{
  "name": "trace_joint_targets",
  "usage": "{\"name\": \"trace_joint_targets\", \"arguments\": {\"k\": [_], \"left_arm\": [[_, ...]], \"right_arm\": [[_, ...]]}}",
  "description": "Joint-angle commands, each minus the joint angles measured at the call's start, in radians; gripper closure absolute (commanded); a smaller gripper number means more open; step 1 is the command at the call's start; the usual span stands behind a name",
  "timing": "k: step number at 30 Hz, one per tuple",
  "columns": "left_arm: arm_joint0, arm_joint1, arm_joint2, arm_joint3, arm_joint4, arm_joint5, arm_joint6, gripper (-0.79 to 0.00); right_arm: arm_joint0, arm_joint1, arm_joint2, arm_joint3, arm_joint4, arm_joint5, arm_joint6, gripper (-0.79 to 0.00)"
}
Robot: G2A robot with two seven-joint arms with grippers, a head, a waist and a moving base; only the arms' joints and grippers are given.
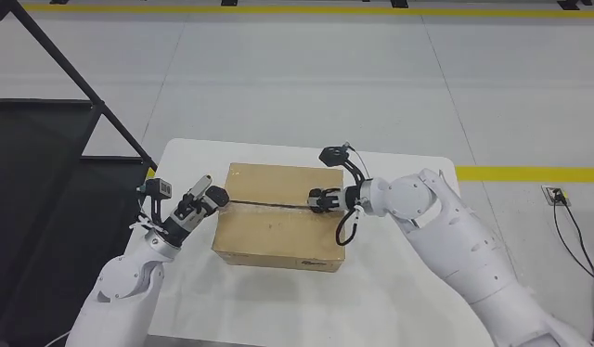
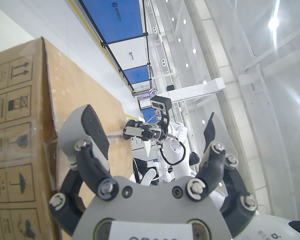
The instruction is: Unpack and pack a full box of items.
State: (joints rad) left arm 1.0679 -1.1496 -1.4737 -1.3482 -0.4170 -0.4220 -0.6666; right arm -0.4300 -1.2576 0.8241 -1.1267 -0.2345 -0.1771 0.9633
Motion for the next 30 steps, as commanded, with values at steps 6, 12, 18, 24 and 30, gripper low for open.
{"name": "trace_joint_targets", "arguments": {"k": [6,12,18,24,30], "left_arm": [[0.025,0.005,-0.024,-0.01,-0.006,-0.005,0.0,-0.785],[0.043,0.007,-0.04,-0.01,-0.017,-0.013,0.004,-0.785],[0.061,0.01,-0.061,-0.008,-0.033,-0.023,0.006,-0.785],[0.075,0.012,-0.077,-0.008,-0.045,-0.031,0.001,-0.785],[0.085,0.014,-0.087,-0.005,-0.057,-0.04,-0.006,-0.785]], "right_arm": [[0.009,-0.014,-0.022,0.006,-0.011,-0.017,-0.023,0.0],[0.027,-0.034,-0.051,0.034,-0.009,-0.017,-0.045,0.0],[0.056,-0.062,-0.094,0.075,-0.002,-0.01,-0.052,0.0],[0.094,-0.101,-0.141,0.133,0.02,-0.007,-0.064,0.0],[0.133,-0.148,-0.194,0.203,0.036,-0.001,-0.087,0.0]]}}
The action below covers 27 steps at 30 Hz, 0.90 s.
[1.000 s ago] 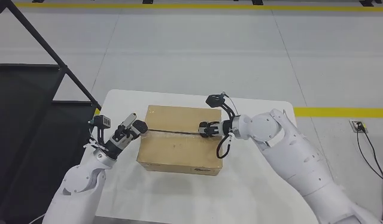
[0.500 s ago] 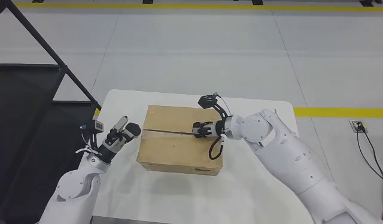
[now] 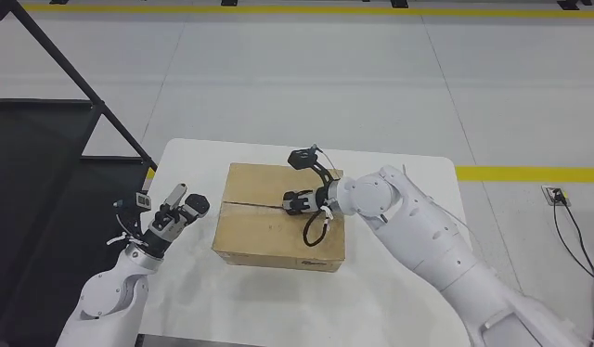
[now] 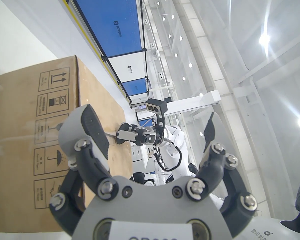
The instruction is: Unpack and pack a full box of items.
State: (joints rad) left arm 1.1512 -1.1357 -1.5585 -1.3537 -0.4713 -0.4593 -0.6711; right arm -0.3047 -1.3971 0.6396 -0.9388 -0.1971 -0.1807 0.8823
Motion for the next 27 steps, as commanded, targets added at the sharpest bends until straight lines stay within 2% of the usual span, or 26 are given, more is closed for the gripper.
{"name": "trace_joint_targets", "arguments": {"k": [1,18,27], "left_arm": [[0.004,0.001,-0.005,0.002,-0.005,-0.004,-0.003,-0.785],[0.034,0.009,-0.046,0.015,-0.041,-0.019,-0.036,-0.785],[0.041,0.011,-0.054,0.015,-0.055,-0.02,-0.046,-0.785]], "right_arm": [[0.015,-0.017,-0.019,0.026,-0.002,0.007,-0.013,0.0],[0.104,-0.172,-0.128,0.219,0.049,-0.047,-0.095,0.0],[0.134,-0.248,-0.161,0.322,0.04,-0.123,-0.168,0.0]]}}
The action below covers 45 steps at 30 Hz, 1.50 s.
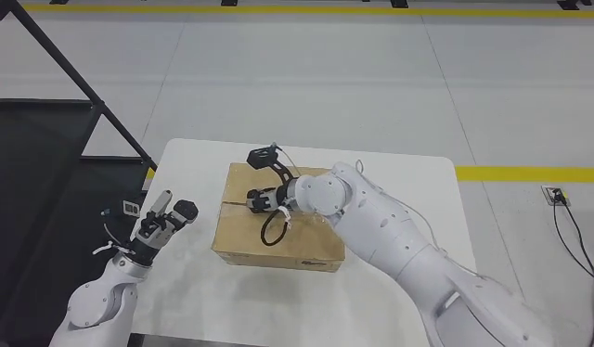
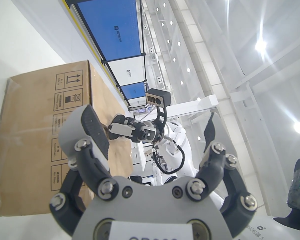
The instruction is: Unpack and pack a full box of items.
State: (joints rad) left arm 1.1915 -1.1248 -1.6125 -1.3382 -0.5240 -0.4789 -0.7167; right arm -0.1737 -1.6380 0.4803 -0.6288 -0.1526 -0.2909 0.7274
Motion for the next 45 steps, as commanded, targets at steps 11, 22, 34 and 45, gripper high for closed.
{"name": "trace_joint_targets", "arguments": {"k": [11,22,34,45], "left_arm": [[0.001,-0.001,0.014,-0.006,0.005,0.003,0.006,-0.785],[0.001,-0.003,0.033,-0.016,0.02,0.007,0.023,-0.785],[-0.007,-0.004,0.043,-0.035,0.036,0.02,0.034,-0.785],[-0.024,-0.005,0.06,-0.033,0.046,0.024,0.035,-0.785]], "right_arm": [[0.011,-0.027,0.031,0.061,-0.012,-0.199,-0.058,0.0],[0.016,-0.014,0.076,0.086,0.001,-0.184,0.09,0.0],[-0.036,0.051,0.159,0.049,-0.035,-0.172,0.111,0.0],[-0.17,0.168,0.311,-0.168,-0.112,-0.096,0.133,0.0]]}}
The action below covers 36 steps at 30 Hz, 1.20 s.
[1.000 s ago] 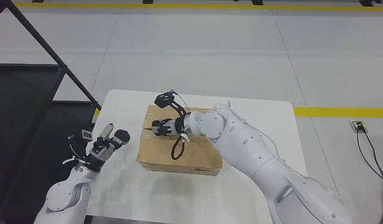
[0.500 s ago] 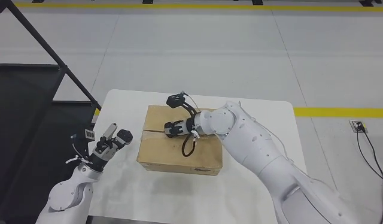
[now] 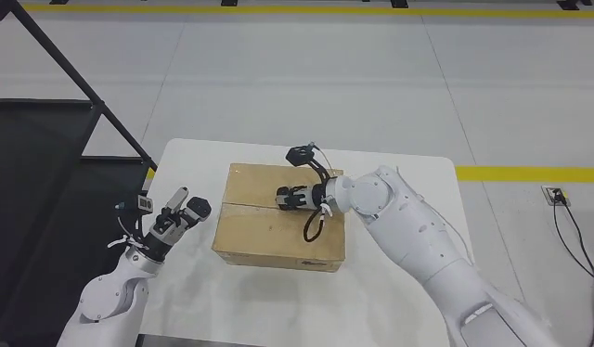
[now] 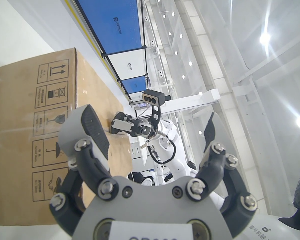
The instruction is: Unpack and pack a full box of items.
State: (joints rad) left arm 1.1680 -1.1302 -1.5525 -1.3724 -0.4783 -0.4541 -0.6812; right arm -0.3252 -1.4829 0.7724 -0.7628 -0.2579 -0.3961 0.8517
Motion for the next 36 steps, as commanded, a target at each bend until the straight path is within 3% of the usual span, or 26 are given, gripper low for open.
{"name": "trace_joint_targets", "arguments": {"k": [1,14,36], "left_arm": [[-0.002,0.0,0.0,0.002,0.001,0.0,0.0,-0.785],[-0.011,0.0,0.009,0.004,0.008,0.004,0.0,-0.785],[-0.022,0.0,0.018,0.006,0.016,0.01,0.005,-0.785]], "right_arm": [[-0.035,0.024,0.036,-0.063,-0.014,0.021,0.017,0.0],[-0.228,0.125,0.23,-0.383,-0.104,0.207,0.119,0.0],[-0.296,0.168,0.328,-0.45,-0.129,0.335,0.162,0.0]]}}
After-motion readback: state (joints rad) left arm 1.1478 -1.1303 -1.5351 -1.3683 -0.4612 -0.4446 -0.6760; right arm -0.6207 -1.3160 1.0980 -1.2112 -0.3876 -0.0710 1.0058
